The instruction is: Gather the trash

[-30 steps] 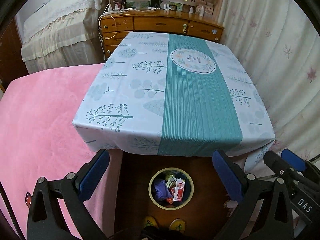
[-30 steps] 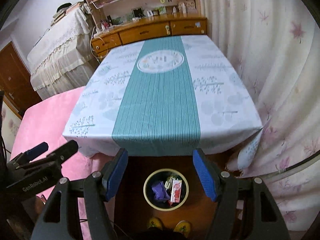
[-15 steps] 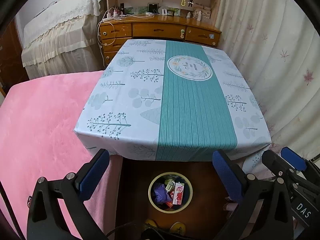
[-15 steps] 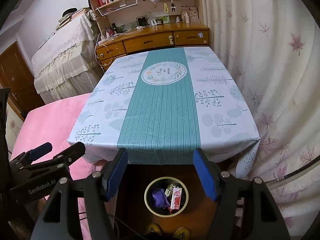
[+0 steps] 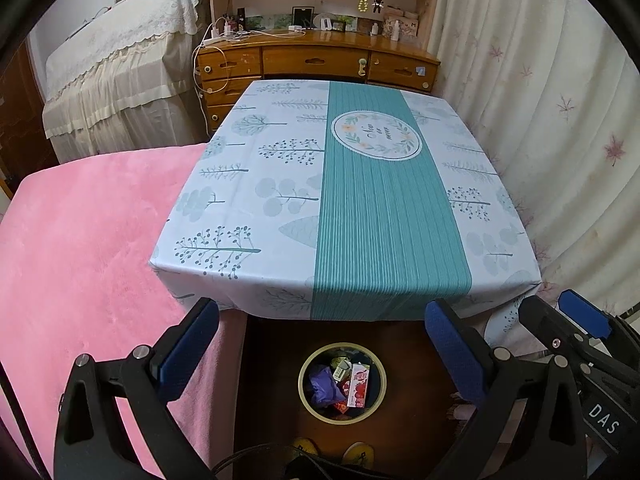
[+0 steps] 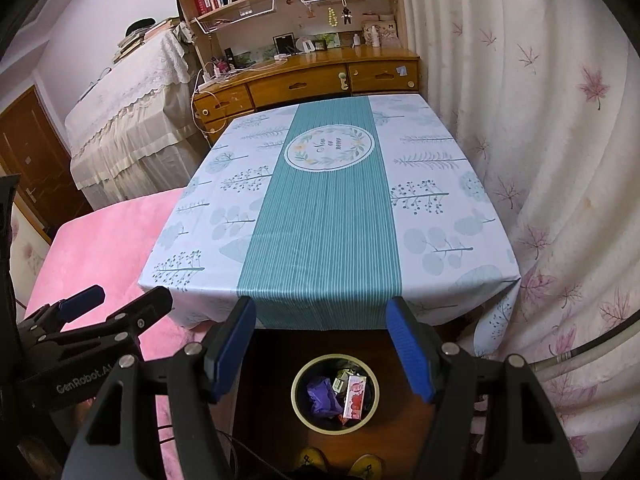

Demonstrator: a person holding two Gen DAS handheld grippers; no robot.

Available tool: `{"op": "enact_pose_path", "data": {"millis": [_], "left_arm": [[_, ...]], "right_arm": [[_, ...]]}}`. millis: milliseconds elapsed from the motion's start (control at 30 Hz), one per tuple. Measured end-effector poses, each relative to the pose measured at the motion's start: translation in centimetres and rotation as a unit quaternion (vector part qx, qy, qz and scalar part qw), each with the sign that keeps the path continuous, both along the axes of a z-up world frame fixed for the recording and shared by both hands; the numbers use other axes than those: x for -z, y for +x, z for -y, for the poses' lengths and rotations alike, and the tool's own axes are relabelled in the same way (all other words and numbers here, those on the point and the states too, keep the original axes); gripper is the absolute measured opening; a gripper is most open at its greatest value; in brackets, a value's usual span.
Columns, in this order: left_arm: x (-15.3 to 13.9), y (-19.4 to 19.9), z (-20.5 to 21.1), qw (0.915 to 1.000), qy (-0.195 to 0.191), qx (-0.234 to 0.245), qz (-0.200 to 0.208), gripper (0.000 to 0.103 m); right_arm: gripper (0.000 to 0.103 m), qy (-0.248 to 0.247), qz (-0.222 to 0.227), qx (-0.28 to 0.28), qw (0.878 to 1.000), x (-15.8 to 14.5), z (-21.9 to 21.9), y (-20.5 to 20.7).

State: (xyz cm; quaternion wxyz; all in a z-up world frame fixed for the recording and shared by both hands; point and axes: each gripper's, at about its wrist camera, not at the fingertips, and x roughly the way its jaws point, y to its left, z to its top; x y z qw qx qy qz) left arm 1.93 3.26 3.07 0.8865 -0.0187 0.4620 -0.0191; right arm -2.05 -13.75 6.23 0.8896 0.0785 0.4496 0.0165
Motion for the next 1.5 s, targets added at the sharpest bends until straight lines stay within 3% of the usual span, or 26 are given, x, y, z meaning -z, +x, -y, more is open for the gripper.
{"op": "enact_pose_path", "data": {"millis": [1500], "left_arm": [[-0.29,0.1,0.76,0.9999,0.006,0.008,0.001,0.102]], "right_arm": [[0.068,0.005,-0.001,-0.01,1.0,0.21,0.17,-0.01]]}}
